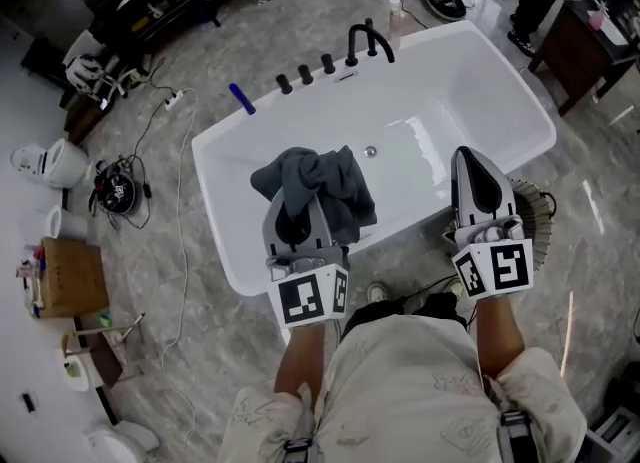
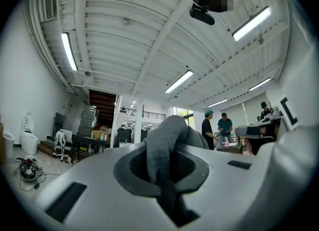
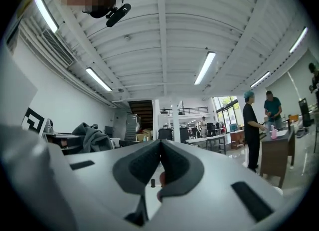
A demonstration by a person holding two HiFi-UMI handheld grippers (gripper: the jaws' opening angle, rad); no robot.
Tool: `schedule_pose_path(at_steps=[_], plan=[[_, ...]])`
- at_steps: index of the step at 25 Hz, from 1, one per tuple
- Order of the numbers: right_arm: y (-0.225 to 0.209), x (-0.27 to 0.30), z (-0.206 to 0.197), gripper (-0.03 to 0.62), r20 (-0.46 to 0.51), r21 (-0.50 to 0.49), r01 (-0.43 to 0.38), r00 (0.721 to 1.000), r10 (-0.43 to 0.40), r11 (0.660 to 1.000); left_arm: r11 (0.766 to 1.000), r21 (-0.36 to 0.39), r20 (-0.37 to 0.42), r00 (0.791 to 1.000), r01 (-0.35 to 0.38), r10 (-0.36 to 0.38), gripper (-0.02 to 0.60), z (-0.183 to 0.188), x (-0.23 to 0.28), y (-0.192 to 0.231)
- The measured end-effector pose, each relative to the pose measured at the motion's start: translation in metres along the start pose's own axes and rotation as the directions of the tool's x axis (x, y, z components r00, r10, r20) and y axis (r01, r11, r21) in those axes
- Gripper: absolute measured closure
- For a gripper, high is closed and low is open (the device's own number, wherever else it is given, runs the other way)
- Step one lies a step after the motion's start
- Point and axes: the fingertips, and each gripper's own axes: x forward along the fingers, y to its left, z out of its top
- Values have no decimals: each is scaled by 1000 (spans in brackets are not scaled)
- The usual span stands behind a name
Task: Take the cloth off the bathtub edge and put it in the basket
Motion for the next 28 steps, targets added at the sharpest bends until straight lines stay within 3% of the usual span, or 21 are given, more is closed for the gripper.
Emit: schedule_pose_path(at_steps=[6, 13, 21, 28], plan=[[-120, -49, 1, 605, 3, -4, 131, 991, -131, 991, 994, -18, 3, 994, 106, -106, 554, -7, 41, -114], [-209, -103, 12, 605, 16, -18, 265, 964, -265, 964, 964, -38, 27, 965, 263, -262, 552, 2, 72, -223], [-310, -174, 39, 605, 23, -16, 421, 907, -421, 907, 891, -51, 64, 891, 452, -449, 552, 31, 91, -368], [-410, -239, 29, 605, 29, -15, 544, 839, -543, 839, 816, -55, 68, 817, 576, -572, 552, 17, 112, -496]])
